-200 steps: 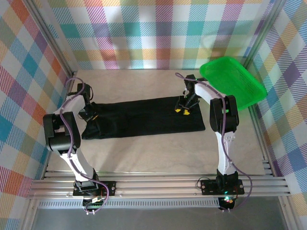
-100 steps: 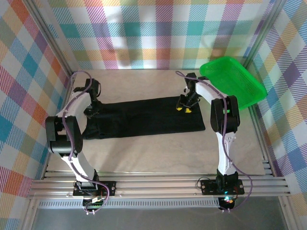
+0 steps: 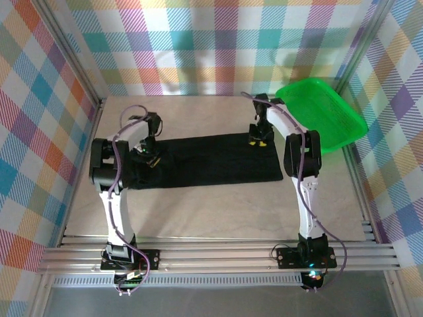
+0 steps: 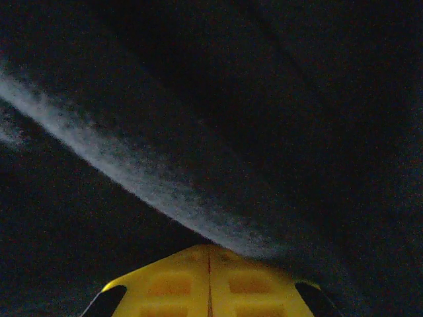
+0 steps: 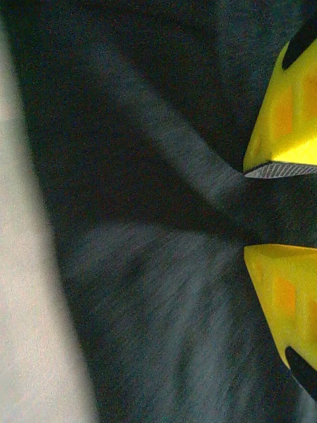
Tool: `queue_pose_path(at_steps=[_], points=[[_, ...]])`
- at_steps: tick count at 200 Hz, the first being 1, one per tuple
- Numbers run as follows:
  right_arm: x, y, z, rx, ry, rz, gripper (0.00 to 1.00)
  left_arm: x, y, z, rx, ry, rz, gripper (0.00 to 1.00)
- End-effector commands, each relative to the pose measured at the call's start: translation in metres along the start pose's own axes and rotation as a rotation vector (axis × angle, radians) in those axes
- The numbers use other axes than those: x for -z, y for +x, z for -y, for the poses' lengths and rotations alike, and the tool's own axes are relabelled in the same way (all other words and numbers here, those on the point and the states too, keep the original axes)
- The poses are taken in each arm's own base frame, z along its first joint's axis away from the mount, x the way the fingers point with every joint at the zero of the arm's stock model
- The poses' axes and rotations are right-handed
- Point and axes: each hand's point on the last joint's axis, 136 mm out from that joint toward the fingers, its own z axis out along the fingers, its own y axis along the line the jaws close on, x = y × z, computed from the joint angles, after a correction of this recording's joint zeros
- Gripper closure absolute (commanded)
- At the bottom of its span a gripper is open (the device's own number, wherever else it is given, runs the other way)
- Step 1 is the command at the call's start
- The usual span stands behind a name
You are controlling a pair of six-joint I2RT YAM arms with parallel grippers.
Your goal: Fold and stack the t-shirts
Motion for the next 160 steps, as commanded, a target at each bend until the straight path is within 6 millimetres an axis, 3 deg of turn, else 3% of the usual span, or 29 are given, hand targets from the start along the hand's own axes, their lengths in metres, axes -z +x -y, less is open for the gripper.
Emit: queue_pose_path(at_steps=[1,21,36,53,77,102,121,160], points=[[0.000,0.062,0.028,-0.060,0.084,-0.134,0.67,-0.009,-0.022,0.026,-0.025,0.003,0.017,0.90],[0.005,0.111,0.030,-0.131,0.050,-0.159,0.68,0.002,-0.039,0.087,-0.086,0.134,0.061,0.88],[0.004,0.153,0.020,-0.180,-0.003,-0.191,0.68,0.006,-0.038,0.136,-0.140,0.245,0.073,0.89],[0.003,0.196,-0.005,-0.194,-0.055,-0.219,0.68,0.009,-0.031,0.187,-0.179,0.363,0.093,0.88],[-0.003,0.241,-0.061,-0.171,-0.148,-0.279,0.67,0.007,-0.009,0.248,-0.182,0.564,0.069,0.86],[-0.010,0.269,-0.123,-0.108,-0.202,-0.340,0.67,0.007,0.014,0.290,-0.155,0.724,0.018,0.85],[-0.018,0.281,-0.157,-0.088,-0.240,-0.384,0.67,0.015,0.025,0.313,-0.149,0.817,0.006,0.84],[-0.024,0.273,-0.184,-0.105,-0.274,-0.391,0.67,0.026,0.039,0.343,-0.114,0.939,-0.016,0.82]])
